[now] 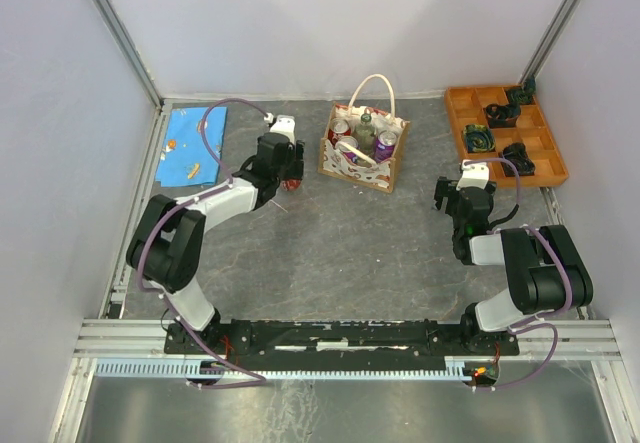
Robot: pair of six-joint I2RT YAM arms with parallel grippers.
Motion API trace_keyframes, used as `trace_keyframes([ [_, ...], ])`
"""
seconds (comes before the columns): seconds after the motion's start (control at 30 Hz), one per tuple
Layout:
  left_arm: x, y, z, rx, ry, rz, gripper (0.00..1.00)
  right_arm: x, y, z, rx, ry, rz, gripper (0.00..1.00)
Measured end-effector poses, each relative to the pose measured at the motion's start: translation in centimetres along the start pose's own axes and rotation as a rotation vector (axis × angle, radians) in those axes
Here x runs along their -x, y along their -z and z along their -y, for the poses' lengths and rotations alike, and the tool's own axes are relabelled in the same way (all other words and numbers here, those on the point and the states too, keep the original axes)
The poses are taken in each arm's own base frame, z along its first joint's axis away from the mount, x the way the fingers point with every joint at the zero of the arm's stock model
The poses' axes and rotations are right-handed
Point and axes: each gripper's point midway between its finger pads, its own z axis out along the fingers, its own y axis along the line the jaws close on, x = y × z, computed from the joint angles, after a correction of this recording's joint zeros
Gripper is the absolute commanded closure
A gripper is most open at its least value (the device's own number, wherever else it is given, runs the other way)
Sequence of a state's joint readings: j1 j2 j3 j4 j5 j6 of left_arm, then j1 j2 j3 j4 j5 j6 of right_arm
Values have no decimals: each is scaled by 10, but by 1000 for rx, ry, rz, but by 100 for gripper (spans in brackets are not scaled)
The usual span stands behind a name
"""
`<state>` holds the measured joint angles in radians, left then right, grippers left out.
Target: Take the beverage out of the canvas bag
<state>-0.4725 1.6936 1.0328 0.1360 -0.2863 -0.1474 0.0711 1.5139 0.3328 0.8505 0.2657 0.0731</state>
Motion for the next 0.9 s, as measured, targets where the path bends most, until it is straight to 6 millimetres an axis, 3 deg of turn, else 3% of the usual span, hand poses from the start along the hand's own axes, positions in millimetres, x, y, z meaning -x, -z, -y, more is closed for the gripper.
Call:
trace_keyframes([
  [0.2,-6,-3,1,1,15,-10,96,0,0,0,0,0,0,1],
  [0.4,-9,-11,2,6,13,-20,82,0,0,0,0,0,0,1],
  [0.53,-8,-15,2,14,10,-28,50,0,0,0,0,0,0,1],
  [0.7,-7,-16,1,30,5,-41,22,0,0,0,0,0,0,1],
  [0.73,-7,-16,0,32,4,-42,8,0,0,0,0,0,0,1],
  [0.77,-8,-16,0,34,4,-43,0,0,0,0,0,0,0,1],
  [0.9,-5,-16,-3,52,5,-41,1,0,0,0,0,0,0,1],
])
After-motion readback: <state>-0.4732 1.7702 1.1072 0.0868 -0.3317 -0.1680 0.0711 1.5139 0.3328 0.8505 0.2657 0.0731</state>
